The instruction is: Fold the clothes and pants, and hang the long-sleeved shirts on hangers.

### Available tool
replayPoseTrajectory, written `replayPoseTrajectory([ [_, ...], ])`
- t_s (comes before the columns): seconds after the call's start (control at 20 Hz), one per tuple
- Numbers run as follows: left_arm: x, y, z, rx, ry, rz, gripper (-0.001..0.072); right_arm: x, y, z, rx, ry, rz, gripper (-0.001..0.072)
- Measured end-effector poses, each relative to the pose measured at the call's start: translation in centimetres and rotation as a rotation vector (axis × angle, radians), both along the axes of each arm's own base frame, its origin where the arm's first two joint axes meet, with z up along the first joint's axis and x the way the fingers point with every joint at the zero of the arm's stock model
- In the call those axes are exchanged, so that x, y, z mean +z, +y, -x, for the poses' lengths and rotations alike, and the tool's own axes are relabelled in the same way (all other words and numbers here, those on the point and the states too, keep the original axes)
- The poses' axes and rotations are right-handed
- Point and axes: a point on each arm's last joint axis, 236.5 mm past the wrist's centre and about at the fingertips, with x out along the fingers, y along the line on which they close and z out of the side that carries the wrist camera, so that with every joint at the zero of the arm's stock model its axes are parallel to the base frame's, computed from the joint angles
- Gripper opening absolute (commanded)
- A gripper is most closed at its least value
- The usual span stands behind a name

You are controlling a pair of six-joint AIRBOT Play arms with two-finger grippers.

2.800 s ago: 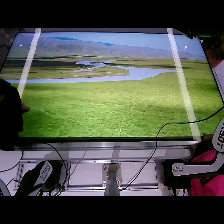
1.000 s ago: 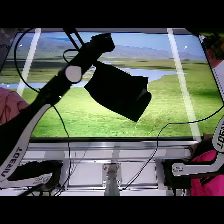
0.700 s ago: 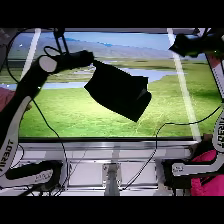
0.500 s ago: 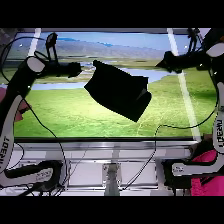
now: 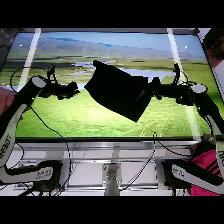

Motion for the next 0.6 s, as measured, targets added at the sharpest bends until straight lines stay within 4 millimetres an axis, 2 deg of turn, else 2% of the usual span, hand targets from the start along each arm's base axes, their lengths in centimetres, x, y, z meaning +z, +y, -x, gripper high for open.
replayPoseTrajectory([
  [0.05, -0.4, -0.6, -0.4, 0.033, 0.01, 0.041, 0.0498, 0.0, 0.3, 0.1, -0.006, -0.009, 0.002, 0.0414],
  [0.1, -0.9, -1.3, -0.8, 0.064, 0.021, 0.083, 0.0498, 0.2, 0.4, -0.1, -0.021, -0.022, 0.004, 0.0468],
  [0.3, -2.9, -4.0, -2.5, 0.161, 0.045, 0.22, 0.0498, 0.9, 0.3, -1.0, -0.061, -0.065, 0.02, 0.0478],
  [0.45, -4.6, -4.2, -4.1, 0.256, 0.05, 0.262, 0.0491, 1.4, 0.2, -1.4, -0.073, -0.081, 0.022, 0.0482],
  [0.5, -5.2, -4.1, -4.3, 0.276, 0.057, 0.269, 0.0459, 1.5, 0.2, -1.5, -0.078, -0.086, 0.023, 0.0481],
  [0.6, -6.2, -4.0, -4.8, 0.317, 0.069, 0.283, 0.0459, 1.6, 0.2, -1.5, -0.078, -0.089, 0.022, 0.0481],
])
